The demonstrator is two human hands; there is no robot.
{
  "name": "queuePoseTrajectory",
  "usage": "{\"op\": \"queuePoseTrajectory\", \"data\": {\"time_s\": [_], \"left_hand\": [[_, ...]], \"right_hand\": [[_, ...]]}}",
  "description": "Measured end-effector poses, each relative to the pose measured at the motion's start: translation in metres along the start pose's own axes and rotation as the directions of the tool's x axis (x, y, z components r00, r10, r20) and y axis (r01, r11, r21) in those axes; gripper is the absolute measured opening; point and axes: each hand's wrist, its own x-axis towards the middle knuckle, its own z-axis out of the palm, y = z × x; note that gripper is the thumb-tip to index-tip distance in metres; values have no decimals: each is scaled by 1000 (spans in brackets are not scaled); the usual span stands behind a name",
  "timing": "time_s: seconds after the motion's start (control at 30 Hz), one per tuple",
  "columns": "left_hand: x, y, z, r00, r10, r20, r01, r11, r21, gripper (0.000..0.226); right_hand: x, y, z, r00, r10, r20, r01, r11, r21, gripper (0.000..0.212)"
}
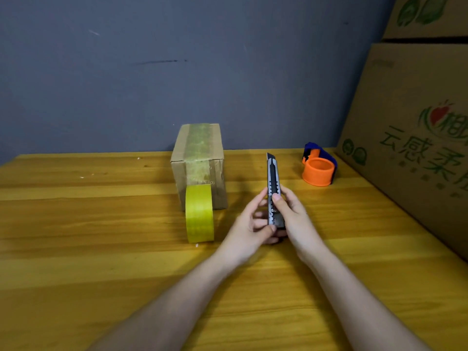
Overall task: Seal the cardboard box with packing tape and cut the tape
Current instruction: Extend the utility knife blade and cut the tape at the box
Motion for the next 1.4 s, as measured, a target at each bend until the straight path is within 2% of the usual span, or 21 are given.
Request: {"op": "queuePoseTrajectory", "data": {"time_s": [0.1, 0.3, 0.4, 0.57, 0.87, 1.07, 1.17, 1.3, 1.33, 1.4], "left_hand": [[1, 2, -2, 1000, -10, 14, 11, 1000, -13, 84], [1, 1, -8, 996, -66, 65, 68, 997, -32, 84], [-1, 3, -8, 990, -63, 127, 59, 998, 34, 87], [-2, 0, -5, 981, -37, 190, 26, 998, 60, 90], [-3, 2, -3, 982, -28, 185, 6, 992, 123, 90], [-11, 13, 4, 995, -56, 88, 33, 969, 244, 91], [-16, 30, 8, 993, -97, 70, 65, 929, 366, 85], [-29, 60, 1, 992, -113, 47, 47, 710, 702, 73], [-33, 69, -4, 995, -99, 34, 43, 687, 725, 66], [-38, 86, -14, 997, -68, 26, 31, 721, 693, 46]], "right_hand": [[2, -1, -3, 999, 20, 34, -21, 999, 30, 31], [0, 1, -2, 996, 46, 81, -45, 999, -15, 21], [-1, 3, 1, 999, 38, 21, -38, 999, -8, 8], [1, 3, 2, 998, -26, -63, 24, 999, -35, 16], [4, 7, 3, 989, -52, -135, 38, 994, -104, 23], [0, 2, 3, 997, -41, -68, 41, 999, -9, 14], [-1, -7, 5, 997, -34, -68, 38, 998, 51, 12], [0, -14, 7, 1000, -15, -27, 17, 996, 83, 17], [1, -16, 8, 1000, -24, -10, 24, 997, 69, 18], [4, -20, 14, 999, -51, 19, 51, 999, -6, 16]]}}
